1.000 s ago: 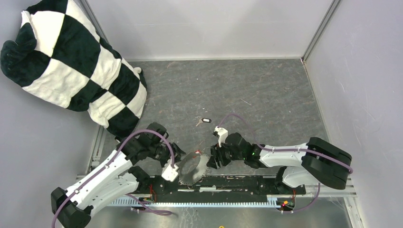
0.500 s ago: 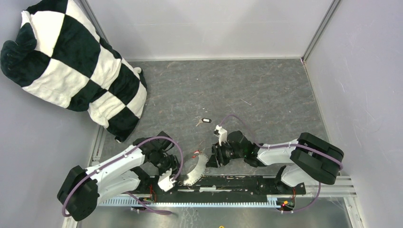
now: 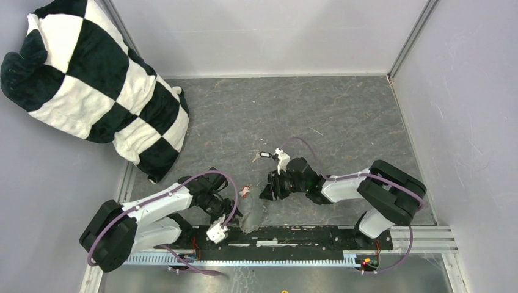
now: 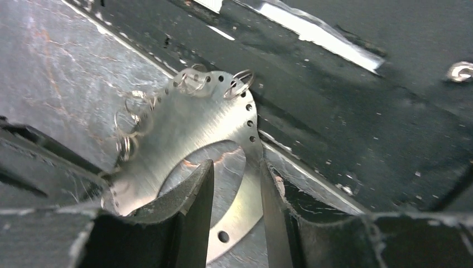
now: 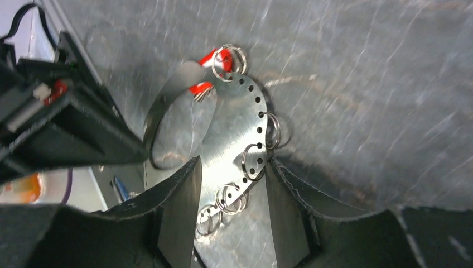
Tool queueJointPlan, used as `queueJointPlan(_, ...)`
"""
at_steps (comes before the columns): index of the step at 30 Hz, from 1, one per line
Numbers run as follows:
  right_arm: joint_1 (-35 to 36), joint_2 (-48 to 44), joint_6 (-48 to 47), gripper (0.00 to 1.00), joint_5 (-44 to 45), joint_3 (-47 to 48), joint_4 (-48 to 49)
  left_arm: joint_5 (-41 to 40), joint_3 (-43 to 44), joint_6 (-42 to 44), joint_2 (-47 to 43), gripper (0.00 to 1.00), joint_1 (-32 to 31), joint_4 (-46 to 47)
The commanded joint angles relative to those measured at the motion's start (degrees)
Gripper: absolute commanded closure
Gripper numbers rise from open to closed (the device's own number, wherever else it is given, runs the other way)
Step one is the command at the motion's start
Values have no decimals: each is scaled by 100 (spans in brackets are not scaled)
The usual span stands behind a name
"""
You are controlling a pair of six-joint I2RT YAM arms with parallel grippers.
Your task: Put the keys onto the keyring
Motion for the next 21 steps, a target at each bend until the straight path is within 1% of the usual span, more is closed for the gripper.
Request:
queueJointPlan(1,13,296,-57,48,-204,557,388,-791,-248,336,434,57,-21,1558)
queueJointPlan(3,-55,322,-279,44,-92,746,174,-915,-122,-177,525,58,-22,1695)
queueJointPlan(5,-188,151,-465,38,46,737,-59,-1031,71,-998,621,59,-22,1862)
queueJointPlan(7,-293,-233,-799,35,329,627,-487,-1183,257,-1564,724,60,-17,1892)
queueJointPlan(9,-295,-737,-1180,32,587,410,-818,-1223,356,-1861,699,60,-13,1816)
queueJointPlan(13,-216,-1762,-1452,29,875,-107,-1346,-1030,535,-1853,482,59,-13,1230)
queueJointPlan(15,-182,-2013,-1323,26,901,-231,-1679,-920,548,-1710,354,58,-13,1036)
queueJointPlan(17,-186,-2077,-1066,23,873,-356,-1917,-820,486,-1695,231,58,-13,1025)
queueJointPlan(21,-202,-1926,-690,20,668,-555,-2169,-882,368,-1537,282,58,-13,1047)
